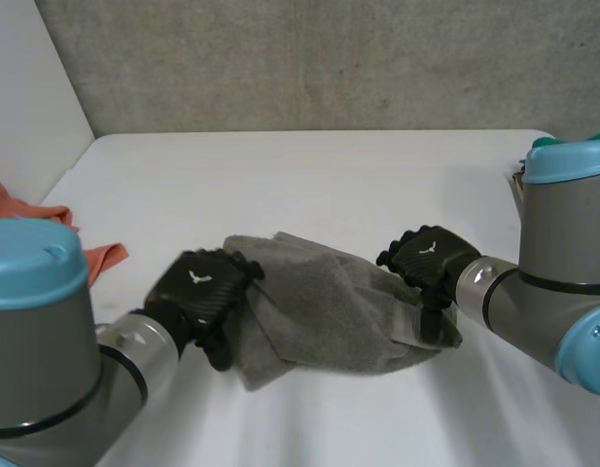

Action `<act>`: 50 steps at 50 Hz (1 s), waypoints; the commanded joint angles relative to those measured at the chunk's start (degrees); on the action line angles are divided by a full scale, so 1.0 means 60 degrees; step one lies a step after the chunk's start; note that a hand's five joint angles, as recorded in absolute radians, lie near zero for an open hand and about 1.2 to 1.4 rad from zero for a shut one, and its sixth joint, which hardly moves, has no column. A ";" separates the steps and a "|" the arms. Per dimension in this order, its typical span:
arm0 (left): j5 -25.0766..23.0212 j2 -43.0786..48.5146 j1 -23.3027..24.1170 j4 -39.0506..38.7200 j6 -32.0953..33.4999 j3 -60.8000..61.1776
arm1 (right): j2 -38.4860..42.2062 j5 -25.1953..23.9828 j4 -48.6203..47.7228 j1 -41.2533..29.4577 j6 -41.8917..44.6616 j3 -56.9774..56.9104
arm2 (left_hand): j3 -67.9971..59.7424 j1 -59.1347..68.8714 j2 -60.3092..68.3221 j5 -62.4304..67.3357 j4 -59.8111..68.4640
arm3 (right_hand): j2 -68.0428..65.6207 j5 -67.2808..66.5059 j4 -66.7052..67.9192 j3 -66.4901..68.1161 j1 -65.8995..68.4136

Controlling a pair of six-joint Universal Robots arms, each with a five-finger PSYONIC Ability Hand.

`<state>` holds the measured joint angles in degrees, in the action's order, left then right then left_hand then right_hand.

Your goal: Fold the laundry.

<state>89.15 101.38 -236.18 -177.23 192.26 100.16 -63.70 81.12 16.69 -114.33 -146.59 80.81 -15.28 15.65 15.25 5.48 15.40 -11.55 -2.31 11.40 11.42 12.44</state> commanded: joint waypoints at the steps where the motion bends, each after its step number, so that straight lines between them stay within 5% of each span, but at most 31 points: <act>1: 0.0127 0.1382 0.0559 -0.0782 -0.0036 -0.0390 | 0.0581 -0.0248 -0.0305 -0.0002 0.0013 0.0053 | -0.1117 0.1056 0.1122 0.1084 0.1097 | 0.0258 0.0385 -0.0234 -0.0236 -0.0406; 8: 0.0962 0.2760 0.0954 -0.1603 -0.0036 -0.1415 | 0.0758 -0.0775 -0.1344 0.0100 -0.0528 0.0331 | -0.0697 0.0635 0.0702 0.0663 0.0676 | -0.1252 -0.1124 0.1275 0.1273 0.1103; 11: 0.1124 0.3185 0.1130 -0.1940 -0.0036 -0.1796 | 0.0743 -0.0965 -0.1784 0.0100 -0.0763 0.0492 | -0.0697 0.0635 0.0701 0.0663 0.0676 | -0.5084 -0.4956 0.5107 0.5105 0.4935; 12: 0.1167 0.3403 0.1218 -0.2115 -0.0022 -0.1942 | 0.0729 -0.1067 -0.1959 0.0100 -0.0807 0.0565 | -0.0891 0.0829 0.0896 0.0857 0.0871 | -0.8317 -0.8189 0.8341 0.8338 0.8168; 14: 0.1211 0.3697 0.1350 -0.2350 0.0022 -0.2104 | 0.0699 -0.1214 -0.2136 0.0086 -0.0836 0.0668 | -0.1423 0.1361 0.1427 0.1389 0.1402 | -1.1284 -1.1156 1.1307 1.1305 1.1135; 20: 0.1444 0.4196 0.1716 -0.3169 0.0533 -0.2411 | 0.0641 -0.1318 -0.2224 0.0115 -0.0632 0.0727 | -1.0767 1.0705 1.0771 1.0733 1.0746 | -1.1409 -1.1281 1.1433 1.1431 1.1260; 28: 0.2852 0.2110 0.1045 -0.3946 0.0961 -0.2237 | -0.0557 -0.1200 -0.1728 0.0787 -0.0148 0.0040 | -1.0787 1.0725 1.0791 1.0753 1.0766 | -1.1409 -1.1281 1.1433 1.1431 1.1260; 31: 0.2503 0.0905 0.0634 -0.3977 0.0785 -0.2236 | -0.1232 -0.1244 -0.1420 0.1110 -0.0162 -0.0297 | -1.0787 1.0725 1.0791 1.0753 1.0766 | -1.1409 -1.1281 1.1433 1.1431 1.1260; 39: -0.0103 -0.1370 -0.0728 -0.2310 -0.0005 -0.2835 | -0.2917 -0.2120 -0.0789 0.1346 -0.0675 -0.1163 | -1.0787 1.0725 1.0791 1.0753 1.0766 | -1.1409 -1.1281 1.1433 1.1431 1.1260; 44: -0.0692 -0.0844 -0.1300 -0.1575 -0.0373 -0.3495 | -0.2905 -0.2416 -0.0876 0.0995 -0.0705 -0.0973 | -1.0787 1.0725 1.0791 1.0753 1.0766 | -1.1409 -1.1281 1.1433 1.1431 1.1260; 50: -0.0693 0.1439 -0.1784 -0.1238 0.0080 -0.4505 | -0.1646 -0.1641 -0.1345 0.0613 -0.0018 -0.0797 | -1.0787 1.0725 1.0791 1.0753 1.0766 | -1.1409 -1.1281 1.1433 1.1431 1.1260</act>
<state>85.05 98.34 -244.36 -186.51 190.63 78.28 -79.67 67.66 10.73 -108.74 -150.20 74.77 -68.18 65.54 68.51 55.22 68.68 -67.12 -55.98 68.44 67.74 63.80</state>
